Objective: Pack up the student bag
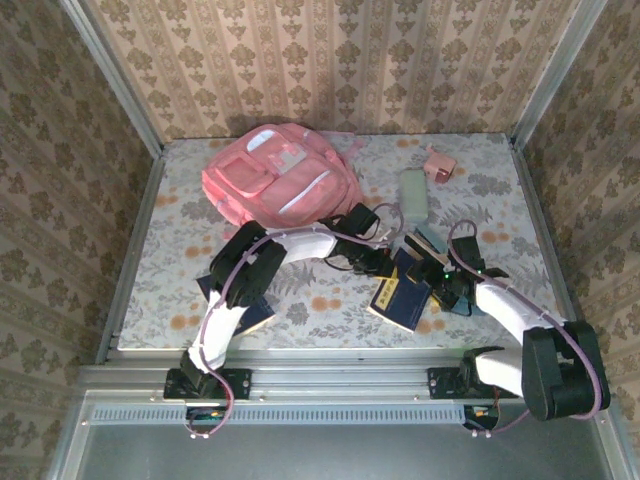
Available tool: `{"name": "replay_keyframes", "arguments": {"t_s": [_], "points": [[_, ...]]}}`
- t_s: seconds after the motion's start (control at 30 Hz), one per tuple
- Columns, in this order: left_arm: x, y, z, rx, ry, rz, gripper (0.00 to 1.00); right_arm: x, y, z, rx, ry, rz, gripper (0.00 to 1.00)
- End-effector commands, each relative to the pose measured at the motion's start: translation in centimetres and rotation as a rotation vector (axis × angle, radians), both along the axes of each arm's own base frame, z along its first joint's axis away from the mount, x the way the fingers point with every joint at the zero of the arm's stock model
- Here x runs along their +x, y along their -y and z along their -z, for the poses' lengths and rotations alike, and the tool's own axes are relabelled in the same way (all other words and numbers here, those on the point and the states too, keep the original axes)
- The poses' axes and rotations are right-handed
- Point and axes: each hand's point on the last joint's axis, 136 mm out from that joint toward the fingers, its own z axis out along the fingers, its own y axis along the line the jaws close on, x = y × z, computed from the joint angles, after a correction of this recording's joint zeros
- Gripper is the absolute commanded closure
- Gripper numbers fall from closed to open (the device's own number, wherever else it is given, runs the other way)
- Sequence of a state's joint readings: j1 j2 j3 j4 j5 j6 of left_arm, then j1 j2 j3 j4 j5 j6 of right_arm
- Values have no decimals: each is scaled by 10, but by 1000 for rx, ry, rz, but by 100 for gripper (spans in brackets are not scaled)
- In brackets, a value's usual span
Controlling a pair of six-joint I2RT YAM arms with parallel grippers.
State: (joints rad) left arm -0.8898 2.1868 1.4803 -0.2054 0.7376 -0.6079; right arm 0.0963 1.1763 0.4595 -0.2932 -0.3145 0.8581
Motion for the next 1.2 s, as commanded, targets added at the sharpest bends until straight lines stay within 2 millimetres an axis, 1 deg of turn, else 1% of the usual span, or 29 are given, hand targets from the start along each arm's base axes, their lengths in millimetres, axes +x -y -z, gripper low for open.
{"name": "replay_keyframes", "arguments": {"t_s": [0.0,0.1,0.13,0.2,0.27,0.37,0.43,0.53,0.63,0.73,0.8,0.87,1.0,1.07,1.17], "points": [[14,-7,-49,-88,68,-30,99,1,-5,-7,4,63,-43,18],[26,-28,-84,-130,119,-78,100,0,3,-29,-49,136,-42,14],[28,-36,-99,-147,139,-89,100,0,3,-40,-53,173,-46,13],[31,-52,-123,-177,181,-115,100,4,-3,-62,-28,268,-68,11],[34,-70,-144,-205,211,-152,100,7,-16,-93,12,399,-118,11],[39,-98,-173,-279,223,-215,100,8,-32,-136,-11,575,-208,11],[41,-115,-188,-320,238,-251,100,6,-48,-158,-3,658,-288,11],[38,-133,-210,-368,279,-270,100,4,-80,-185,79,714,-429,11],[33,-151,-225,-404,323,-289,100,3,-100,-205,148,737,-505,10],[30,-165,-236,-458,334,-323,100,9,-112,-215,215,743,-524,7],[27,-170,-240,-493,332,-334,100,12,-123,-218,275,728,-550,6],[22,-172,-245,-515,329,-331,100,15,-133,-220,327,716,-577,5],[15,-175,-249,-540,334,-329,100,20,-146,-223,373,716,-605,5],[13,-174,-250,-564,324,-324,100,21,-156,-226,410,718,-633,4],[11,-170,-248,-588,305,-319,100,27,-169,-224,440,703,-643,5]]}}
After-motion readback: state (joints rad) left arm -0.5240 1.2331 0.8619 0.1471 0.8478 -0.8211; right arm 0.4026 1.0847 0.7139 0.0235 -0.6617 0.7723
